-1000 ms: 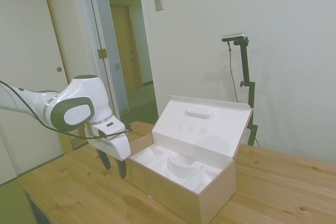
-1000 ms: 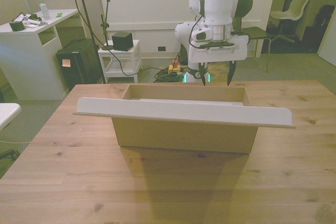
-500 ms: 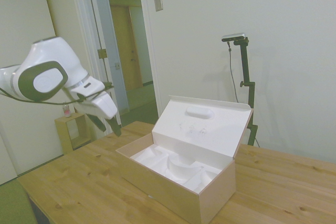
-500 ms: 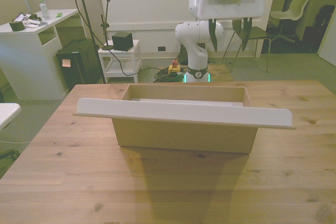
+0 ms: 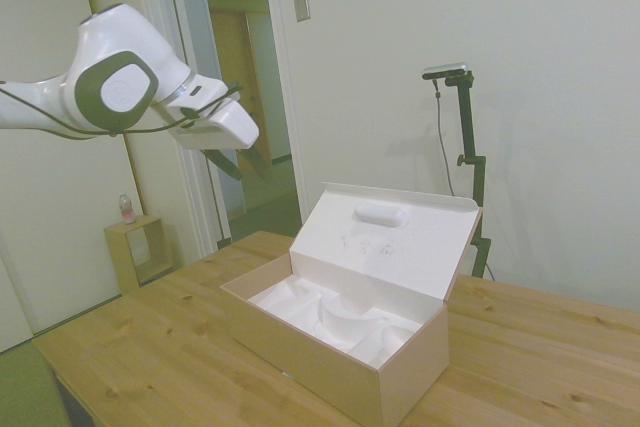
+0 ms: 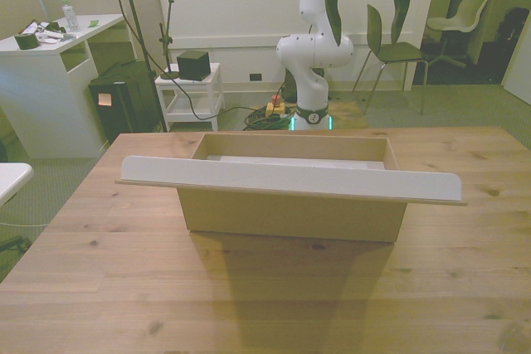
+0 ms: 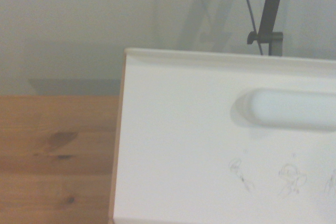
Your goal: Close the box
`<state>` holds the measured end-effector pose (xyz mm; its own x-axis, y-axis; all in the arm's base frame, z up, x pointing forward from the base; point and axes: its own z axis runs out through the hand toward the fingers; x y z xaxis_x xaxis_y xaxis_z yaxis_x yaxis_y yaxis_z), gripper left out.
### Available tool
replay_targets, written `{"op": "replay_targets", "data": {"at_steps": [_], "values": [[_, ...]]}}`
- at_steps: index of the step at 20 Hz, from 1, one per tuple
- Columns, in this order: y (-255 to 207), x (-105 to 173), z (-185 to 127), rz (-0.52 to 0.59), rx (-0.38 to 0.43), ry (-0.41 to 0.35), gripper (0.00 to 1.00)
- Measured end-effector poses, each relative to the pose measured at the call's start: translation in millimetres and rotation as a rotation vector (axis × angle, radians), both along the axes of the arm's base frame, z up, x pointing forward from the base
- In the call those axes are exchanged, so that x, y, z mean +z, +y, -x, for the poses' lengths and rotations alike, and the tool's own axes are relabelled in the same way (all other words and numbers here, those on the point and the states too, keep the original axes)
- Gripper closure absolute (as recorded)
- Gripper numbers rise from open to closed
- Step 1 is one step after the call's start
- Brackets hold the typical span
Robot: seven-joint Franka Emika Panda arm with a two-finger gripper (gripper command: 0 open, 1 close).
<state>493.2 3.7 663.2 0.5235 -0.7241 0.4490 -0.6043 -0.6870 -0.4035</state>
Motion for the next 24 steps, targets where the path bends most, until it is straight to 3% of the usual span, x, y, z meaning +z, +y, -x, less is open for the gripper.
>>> {"op": "replay_targets", "data": {"at_steps": [7,19,24], "values": [[-28.5,8.2,-78.1,0.055,-0.037,-0.055,0.0],[-62.0,-0.6,-157.1,0.078,-0.124,-0.101,0.0],[-68.2,-18.5,-192.2,0.067,-0.135,-0.075,0.0]]}}
